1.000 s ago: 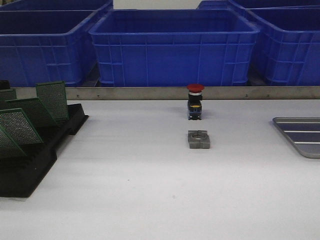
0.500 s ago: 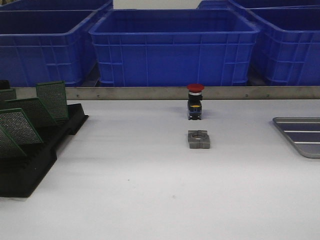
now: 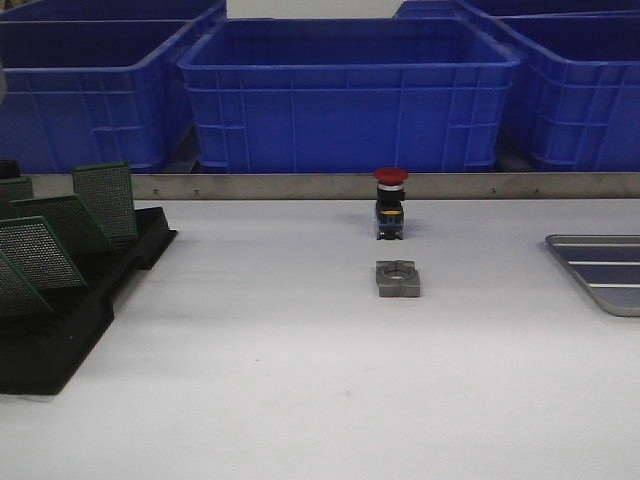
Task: Place circuit board on tray
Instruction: 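Pull a green circuit board up out of the black rack with the left gripper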
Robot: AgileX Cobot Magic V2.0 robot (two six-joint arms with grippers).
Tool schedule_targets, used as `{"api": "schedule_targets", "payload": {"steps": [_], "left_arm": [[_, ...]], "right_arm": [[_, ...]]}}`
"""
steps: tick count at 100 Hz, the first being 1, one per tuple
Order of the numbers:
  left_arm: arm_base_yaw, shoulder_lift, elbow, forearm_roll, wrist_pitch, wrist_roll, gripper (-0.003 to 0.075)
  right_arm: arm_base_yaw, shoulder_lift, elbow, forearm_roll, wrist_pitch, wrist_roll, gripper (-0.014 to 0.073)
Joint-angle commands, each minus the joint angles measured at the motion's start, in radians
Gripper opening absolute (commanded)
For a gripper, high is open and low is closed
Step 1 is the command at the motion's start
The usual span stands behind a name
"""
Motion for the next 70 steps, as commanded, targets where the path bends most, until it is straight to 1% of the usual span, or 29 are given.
{"api": "schedule_targets", "payload": {"steps": [1,7,24,43,59,70], "left_arm": [[-0.008,-0.024,-0.030,-0.010,-0.035,-0.003,0.0025],[-0.008,-0.024,-0.030,-0.010,-0.035,-0.003,-0.0020],[-0.008,-0.058,-0.037,-0.010,-0.024,-0.003,-0.0020],[-0.008,-0.167,-0.076,-0.026,0.030,-0.003,-0.0020],[-0.022,-0.265,-0.094,-0.147,0.064,-0.003,-0.0020],[-0.078,-0.318,-0.094,-0.193,0.072,-0.003,-0.0020]], "right_arm": [[-0.005,-0.024,-0.031,-0.003,-0.082,-0.003,-0.0058],[-0.005,-0.024,-0.031,-0.003,-0.082,-0.003,-0.0058],[-0.005,-0.024,-0.031,-0.003,-0.082,-0.003,-0.0058],[-0.005,-0.024,-0.031,-0.003,-0.082,-0.003,-0.0058],[-0.005,-0.024,-0.031,-0.003,-0.082,-0.003,-0.0058],[-0.005,-0.024,-0.031,-0.003,-0.082,-0.003,-0.0058]]}}
